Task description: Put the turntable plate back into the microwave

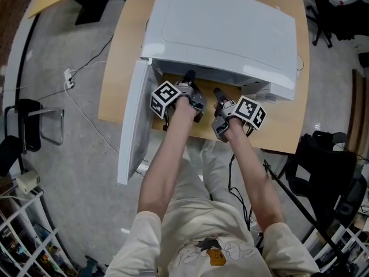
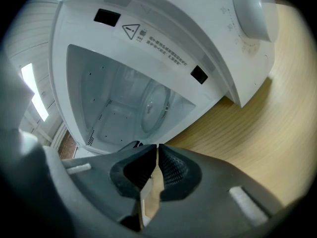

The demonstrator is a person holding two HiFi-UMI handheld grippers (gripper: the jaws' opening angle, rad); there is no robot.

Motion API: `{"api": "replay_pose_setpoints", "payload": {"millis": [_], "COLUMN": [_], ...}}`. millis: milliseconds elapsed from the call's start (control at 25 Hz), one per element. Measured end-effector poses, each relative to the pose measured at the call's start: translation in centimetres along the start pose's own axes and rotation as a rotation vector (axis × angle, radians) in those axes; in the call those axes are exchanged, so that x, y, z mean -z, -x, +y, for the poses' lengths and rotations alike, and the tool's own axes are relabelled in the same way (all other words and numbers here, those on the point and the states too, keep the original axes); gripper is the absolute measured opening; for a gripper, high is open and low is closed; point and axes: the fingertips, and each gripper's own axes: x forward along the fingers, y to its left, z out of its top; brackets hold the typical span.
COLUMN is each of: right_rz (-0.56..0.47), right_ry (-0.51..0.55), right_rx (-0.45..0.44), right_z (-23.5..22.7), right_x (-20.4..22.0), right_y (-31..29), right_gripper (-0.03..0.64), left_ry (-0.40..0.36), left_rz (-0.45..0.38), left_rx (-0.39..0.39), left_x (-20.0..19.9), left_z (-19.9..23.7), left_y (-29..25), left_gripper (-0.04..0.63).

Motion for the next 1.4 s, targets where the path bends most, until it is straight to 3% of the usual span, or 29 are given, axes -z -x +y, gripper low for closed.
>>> {"api": "replay_pose_setpoints", "payload": {"millis": [120,200,600,720,1080,1400], "right_rz": [0.000,-0.007,-0.035,-0.071,-0.110,-0.135], "right_ry": [0.069,0.131,0.525,0.632,0.744,0.724], "right_rx": [0.008,0.027,0.074,0.104,0.149,0.183], "right_z": [0.7,1.2,4.3,5.2,6.5,6.6], "right_x": [0.0,-0.1,2.6,3.7,7.4,8.4], "right_y": [0.2,0.9,7.1,9.1,10.0,9.4], "right_gripper": [0.017,0.009,0.009,0.008,0.008,0.008], "left_ry": [-0.088,-0.197,-1.066,-1.241,-1.398,-1.420], "left_rz": [0.034,0.070,0.314,0.334,0.402,0.459], "left_rx": [0.013,0.016,0.041,0.031,0.027,0.017], "left_x": [0.9,1.6,9.1,11.1,12.2,11.6], "left_z": [-1.3,-2.3,-6.8,-7.1,-6.4,-5.3], "left_y": [0.7,1.4,9.0,12.3,16.6,17.4], "left_gripper": [0.001,-0.005,-0.004,-0.003,-0.003,-0.003]}}
